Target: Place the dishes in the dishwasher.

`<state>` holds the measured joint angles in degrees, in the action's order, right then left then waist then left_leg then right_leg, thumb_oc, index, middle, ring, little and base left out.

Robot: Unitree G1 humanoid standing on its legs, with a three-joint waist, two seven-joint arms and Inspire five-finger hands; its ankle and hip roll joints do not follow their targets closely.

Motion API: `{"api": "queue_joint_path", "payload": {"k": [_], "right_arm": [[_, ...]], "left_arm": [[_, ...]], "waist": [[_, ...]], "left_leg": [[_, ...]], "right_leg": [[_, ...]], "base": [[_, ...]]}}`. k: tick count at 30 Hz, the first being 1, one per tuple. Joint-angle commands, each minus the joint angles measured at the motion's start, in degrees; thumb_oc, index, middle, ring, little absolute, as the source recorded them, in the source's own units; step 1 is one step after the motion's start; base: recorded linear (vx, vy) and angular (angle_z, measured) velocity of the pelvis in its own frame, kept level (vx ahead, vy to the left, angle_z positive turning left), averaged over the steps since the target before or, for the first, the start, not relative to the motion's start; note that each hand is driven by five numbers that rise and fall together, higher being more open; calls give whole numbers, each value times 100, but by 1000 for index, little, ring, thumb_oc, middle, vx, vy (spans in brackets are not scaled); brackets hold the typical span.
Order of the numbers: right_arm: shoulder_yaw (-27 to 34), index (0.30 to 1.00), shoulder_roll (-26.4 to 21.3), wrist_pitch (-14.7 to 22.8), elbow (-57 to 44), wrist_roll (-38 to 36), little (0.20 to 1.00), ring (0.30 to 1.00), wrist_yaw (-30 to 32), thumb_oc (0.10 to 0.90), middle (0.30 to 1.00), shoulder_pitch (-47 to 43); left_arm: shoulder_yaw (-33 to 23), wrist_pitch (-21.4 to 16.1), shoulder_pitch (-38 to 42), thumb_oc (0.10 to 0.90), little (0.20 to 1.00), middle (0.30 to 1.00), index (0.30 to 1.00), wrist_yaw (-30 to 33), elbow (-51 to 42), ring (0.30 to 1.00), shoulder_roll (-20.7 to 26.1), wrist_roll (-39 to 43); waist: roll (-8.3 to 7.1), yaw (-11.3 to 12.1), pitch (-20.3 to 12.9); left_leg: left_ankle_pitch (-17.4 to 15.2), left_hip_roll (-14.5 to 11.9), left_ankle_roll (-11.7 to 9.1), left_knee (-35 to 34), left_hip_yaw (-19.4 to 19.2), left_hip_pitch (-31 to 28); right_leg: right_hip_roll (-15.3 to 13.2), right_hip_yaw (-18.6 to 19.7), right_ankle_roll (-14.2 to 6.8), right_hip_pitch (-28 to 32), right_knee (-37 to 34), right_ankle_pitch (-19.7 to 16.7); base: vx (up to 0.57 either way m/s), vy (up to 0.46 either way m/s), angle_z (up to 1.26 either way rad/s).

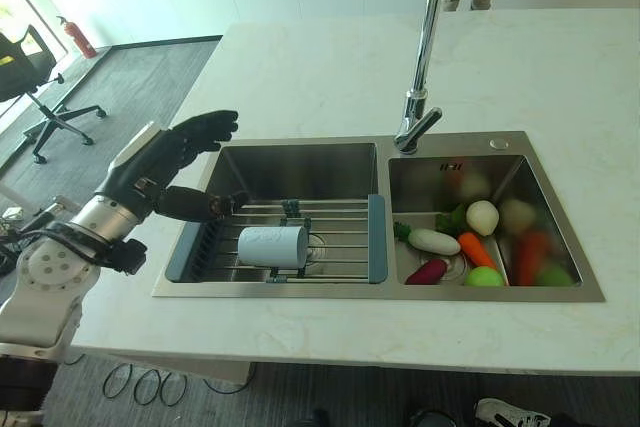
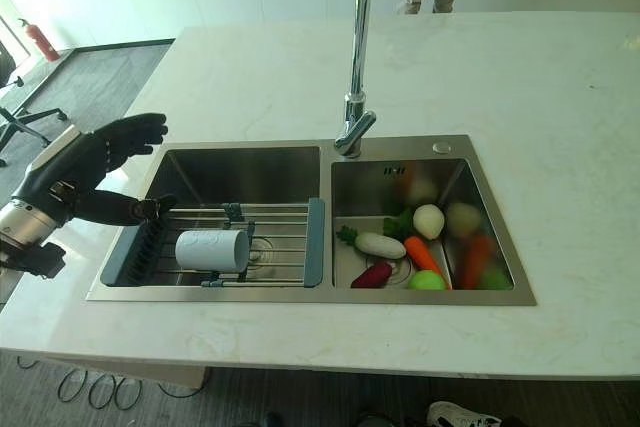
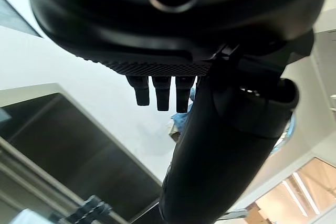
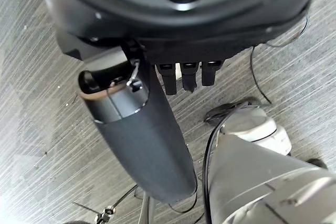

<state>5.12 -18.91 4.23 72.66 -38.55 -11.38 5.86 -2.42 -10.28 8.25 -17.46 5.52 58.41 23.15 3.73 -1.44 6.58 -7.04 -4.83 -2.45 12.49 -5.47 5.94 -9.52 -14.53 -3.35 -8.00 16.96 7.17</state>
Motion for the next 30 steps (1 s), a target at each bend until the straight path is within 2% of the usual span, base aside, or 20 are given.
{"api": "queue_joint_path", "payload": {"k": [1,3,7,11,14,30], "right_arm": [[0,900,-142,53,-88,-241,900,900,-25,800,900,-164],[-51,900,-142,40,-189,-281,900,900,5,800,900,-120],[-60,900,-156,37,-263,-326,900,900,7,800,900,-61],[-46,900,-169,13,-286,-362,900,900,-11,800,900,-39],[-87,900,-148,-26,-343,-418,900,900,45,800,900,-21],[-68,900,-166,-47,-436,-495,900,900,41,800,900,72]], "left_arm": [[-367,-391,748,800,900,900,900,-103,140,900,325,-340],[-123,-369,884,800,900,900,900,-339,258,900,407,-463],[30,-353,1009,800,900,900,900,-532,286,900,499,-620],[231,-480,1159,800,900,900,900,-757,361,900,688,-771],[495,-351,1420,800,900,900,900,-944,250,900,853,-725],[1100,-322,1951,800,900,900,900,-1609,179,900,1138,-943]], "waist": [[-18,-84,-31],[-13,-135,-20],[-3,-166,-17],[8,-203,-23],[25,-241,-31],[78,-390,-46]], "left_leg": [[-729,-227,-110,470,-154,96],[-730,-226,-96,470,-196,94],[-735,-223,-91,470,-246,94],[-743,-210,-83,470,-287,87],[-750,-206,-74,470,-324,97],[-762,-196,-71,470,-453,115]], "right_leg": [[-159,445,-674,191,23,568],[-170,489,-693,157,23,535],[-194,485,-713,138,23,517],[-204,501,-737,125,23,490],[-222,529,-766,87,23,461],[-259,661,-854,-37,23,357]], "base": [[0,0,0],[-5,14,-5],[-8,8,-2],[0,0,0],[0,0,0],[2,-2,-2]]}}
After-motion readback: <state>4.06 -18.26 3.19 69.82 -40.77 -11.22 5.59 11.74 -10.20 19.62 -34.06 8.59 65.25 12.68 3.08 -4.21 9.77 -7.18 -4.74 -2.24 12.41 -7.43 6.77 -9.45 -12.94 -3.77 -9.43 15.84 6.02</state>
